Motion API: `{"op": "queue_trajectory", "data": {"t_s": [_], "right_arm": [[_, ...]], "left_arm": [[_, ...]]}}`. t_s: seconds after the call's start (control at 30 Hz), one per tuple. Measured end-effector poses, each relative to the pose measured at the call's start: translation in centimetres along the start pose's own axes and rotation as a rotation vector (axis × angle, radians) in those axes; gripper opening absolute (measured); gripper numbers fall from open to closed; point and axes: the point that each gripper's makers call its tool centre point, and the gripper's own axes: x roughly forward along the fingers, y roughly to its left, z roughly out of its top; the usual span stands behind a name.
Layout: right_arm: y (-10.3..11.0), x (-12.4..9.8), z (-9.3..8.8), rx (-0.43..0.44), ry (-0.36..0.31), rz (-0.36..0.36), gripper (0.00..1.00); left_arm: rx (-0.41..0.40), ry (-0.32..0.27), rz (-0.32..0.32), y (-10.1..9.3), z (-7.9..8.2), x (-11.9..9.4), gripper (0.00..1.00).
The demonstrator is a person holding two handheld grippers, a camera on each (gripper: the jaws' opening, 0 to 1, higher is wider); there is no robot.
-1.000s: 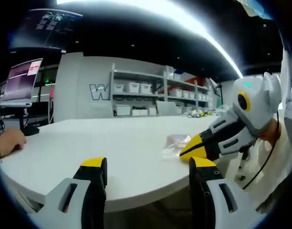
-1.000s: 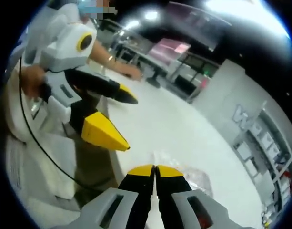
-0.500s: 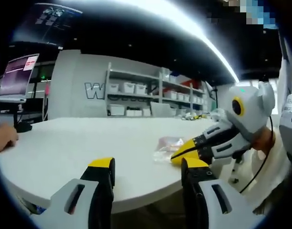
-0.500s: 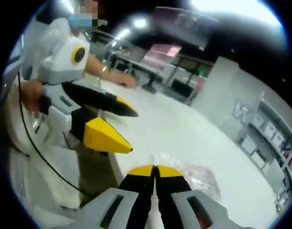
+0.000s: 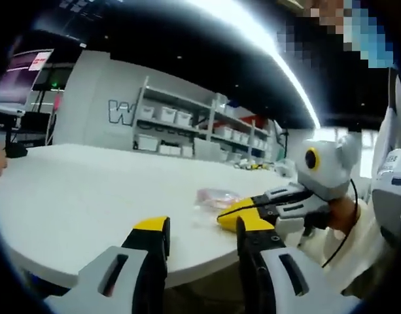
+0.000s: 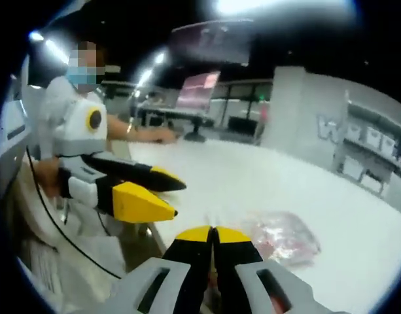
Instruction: Open the resealable bag by pulling the two sides of the seal apart until the entire bag opening is separated and visibly accessible.
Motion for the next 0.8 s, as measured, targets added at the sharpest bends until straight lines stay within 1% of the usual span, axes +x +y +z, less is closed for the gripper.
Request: {"op": "queue_trajectory", "data": {"t_s": [0.1, 0.2, 0.3, 0.33, 0.37, 0.43, 0.57, 0.67, 0.8], "right_arm": [[-0.2, -0.2, 0.5, 0.035, -0.033, 0.003, 0.0], [-0.7, -0.5, 1.0, 0.072, -0.062, 0.002, 0.0], [-1.0, -0.7, 0.9, 0.078, -0.065, -0.001, 0.0], [-1.0, -0.7, 0.8, 0.081, -0.066, -0.001, 0.0], [-1.1, -0.7, 0.8, 0.084, -0.068, -0.001, 0.0], [-1.1, -0.8, 0.8, 0.096, -0.074, 0.003, 0.0], [-1.1, -0.9, 1.0, 0.092, -0.081, 0.003, 0.0], [-1.0, -0.9, 1.0, 0.096, -0.081, 0.007, 0.0], [-1.0, -0.9, 0.9, 0.098, -0.081, 0.011, 0.0]], "left_arm": [[-0.024, 0.005, -0.02, -0.4, -0.1, 0.3, 0.37], [-0.043, 0.005, -0.034, -0.8, -0.1, 0.6, 0.37], [-0.088, 0.001, -0.048, -1.0, -0.2, 0.8, 0.36], [-0.123, -0.004, -0.058, -1.2, -0.2, 0.9, 0.36], [-0.145, -0.001, -0.059, -1.2, -0.3, 0.9, 0.36], [-0.183, -0.016, -0.067, -1.2, 0.0, 0.9, 0.35], [-0.22, -0.016, -0.076, -1.2, 0.1, 1.0, 0.31], [-0.243, -0.001, -0.087, -1.4, 0.0, 1.1, 0.27], [-0.282, 0.005, -0.094, -1.3, 0.2, 1.3, 0.27]]}}
